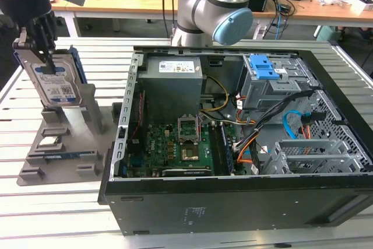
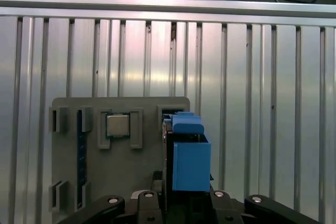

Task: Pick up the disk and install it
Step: 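Pick up the disk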

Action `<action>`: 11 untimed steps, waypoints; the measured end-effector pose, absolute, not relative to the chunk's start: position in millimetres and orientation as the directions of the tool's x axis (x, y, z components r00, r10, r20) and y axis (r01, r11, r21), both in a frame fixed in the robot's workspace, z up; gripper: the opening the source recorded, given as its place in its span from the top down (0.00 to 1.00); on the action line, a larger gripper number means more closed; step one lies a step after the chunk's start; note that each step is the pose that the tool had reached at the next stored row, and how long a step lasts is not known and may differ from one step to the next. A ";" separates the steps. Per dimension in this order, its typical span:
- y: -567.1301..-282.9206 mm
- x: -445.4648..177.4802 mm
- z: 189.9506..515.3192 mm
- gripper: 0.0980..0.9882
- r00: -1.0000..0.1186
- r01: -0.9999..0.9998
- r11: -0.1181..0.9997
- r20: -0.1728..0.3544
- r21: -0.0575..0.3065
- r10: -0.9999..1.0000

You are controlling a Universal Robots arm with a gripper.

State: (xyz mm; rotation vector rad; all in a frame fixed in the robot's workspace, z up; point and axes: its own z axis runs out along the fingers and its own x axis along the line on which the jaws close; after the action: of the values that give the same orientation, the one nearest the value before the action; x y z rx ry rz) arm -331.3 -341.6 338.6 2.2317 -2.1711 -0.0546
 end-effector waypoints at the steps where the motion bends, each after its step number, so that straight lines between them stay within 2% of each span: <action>1: -341.6 -331.1 342.3 0.72 0.027 -0.999 -0.028 -0.006 0.044 -1.000; 11: -341.6 -329.8 363.2 0.72 0.027 -0.999 -0.028 -0.006 0.044 -1.000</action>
State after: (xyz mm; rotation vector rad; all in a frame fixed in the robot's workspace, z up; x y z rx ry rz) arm -329.8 -341.6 363.2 2.2317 -2.1711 -0.0548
